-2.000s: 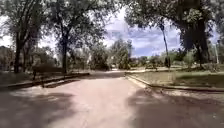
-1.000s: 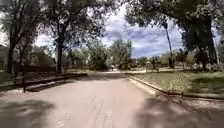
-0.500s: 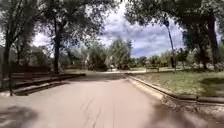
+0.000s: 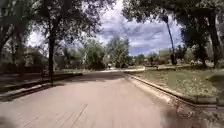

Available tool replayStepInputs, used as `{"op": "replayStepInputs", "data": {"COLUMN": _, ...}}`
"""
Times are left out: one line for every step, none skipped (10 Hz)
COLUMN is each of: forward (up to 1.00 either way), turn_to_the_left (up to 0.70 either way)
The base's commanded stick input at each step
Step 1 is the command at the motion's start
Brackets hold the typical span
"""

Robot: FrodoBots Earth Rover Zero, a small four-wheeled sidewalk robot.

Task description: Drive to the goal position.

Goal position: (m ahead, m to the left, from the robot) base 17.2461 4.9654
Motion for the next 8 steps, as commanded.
{"op": "replayStepInputs", "data": {"forward": 0.85, "turn_to_the_left": 0.0}}
{"op": "replayStepInputs", "data": {"forward": 0.85, "turn_to_the_left": 0.0}}
{"op": "replayStepInputs", "data": {"forward": 0.85, "turn_to_the_left": 0.0}}
{"op": "replayStepInputs", "data": {"forward": 0.85, "turn_to_the_left": 0.0}}
{"op": "replayStepInputs", "data": {"forward": 0.85, "turn_to_the_left": 0.0}}
{"op": "replayStepInputs", "data": {"forward": 0.85, "turn_to_the_left": 0.0}}
{"op": "replayStepInputs", "data": {"forward": 0.85, "turn_to_the_left": 0.0}}
{"op": "replayStepInputs", "data": {"forward": 0.85, "turn_to_the_left": 0.0}}
